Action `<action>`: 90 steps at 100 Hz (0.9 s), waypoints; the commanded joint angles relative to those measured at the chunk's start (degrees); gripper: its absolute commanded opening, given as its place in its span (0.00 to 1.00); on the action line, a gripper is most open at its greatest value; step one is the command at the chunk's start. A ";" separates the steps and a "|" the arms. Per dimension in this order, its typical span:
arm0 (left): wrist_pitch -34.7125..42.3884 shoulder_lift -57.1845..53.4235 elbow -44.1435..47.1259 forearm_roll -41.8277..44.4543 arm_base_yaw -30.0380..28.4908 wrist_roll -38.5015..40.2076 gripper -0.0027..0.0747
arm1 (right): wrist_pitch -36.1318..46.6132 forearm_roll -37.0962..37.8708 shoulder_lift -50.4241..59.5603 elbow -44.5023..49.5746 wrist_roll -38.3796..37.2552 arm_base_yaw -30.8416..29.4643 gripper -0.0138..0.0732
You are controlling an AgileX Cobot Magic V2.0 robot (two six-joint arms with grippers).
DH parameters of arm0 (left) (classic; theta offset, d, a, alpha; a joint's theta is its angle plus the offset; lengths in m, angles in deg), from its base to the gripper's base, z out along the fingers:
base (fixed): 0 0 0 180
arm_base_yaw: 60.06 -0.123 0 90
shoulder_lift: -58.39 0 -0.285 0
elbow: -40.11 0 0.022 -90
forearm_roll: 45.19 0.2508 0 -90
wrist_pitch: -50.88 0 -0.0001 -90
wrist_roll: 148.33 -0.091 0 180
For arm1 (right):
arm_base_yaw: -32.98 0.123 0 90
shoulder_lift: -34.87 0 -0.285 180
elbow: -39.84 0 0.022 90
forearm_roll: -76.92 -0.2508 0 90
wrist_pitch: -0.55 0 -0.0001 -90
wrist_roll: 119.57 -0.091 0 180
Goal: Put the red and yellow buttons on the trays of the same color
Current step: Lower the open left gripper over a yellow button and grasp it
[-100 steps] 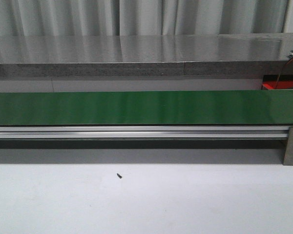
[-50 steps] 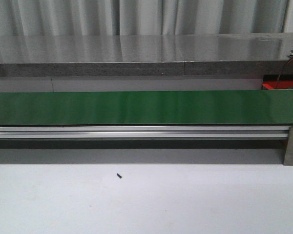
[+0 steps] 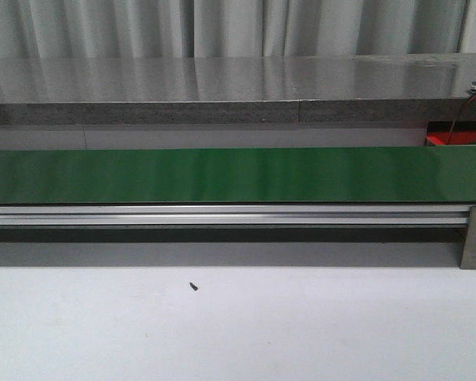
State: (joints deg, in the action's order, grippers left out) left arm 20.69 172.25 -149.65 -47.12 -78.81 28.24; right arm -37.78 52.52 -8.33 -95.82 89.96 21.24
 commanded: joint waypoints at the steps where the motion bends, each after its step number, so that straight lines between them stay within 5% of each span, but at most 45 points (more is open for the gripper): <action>1: 5.42 -0.82 -2.16 1.93 -0.81 2.51 0.66 | 2.92 -1.57 0.13 -1.37 0.33 0.05 0.05; 90: 9.45 11.15 -6.89 1.59 -1.82 2.64 0.66 | 2.92 -1.57 0.13 -1.37 0.33 0.05 0.05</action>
State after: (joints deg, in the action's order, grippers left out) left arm 26.35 186.07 -154.64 -45.19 -80.50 30.20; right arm -37.78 52.52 -8.33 -95.82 89.96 21.24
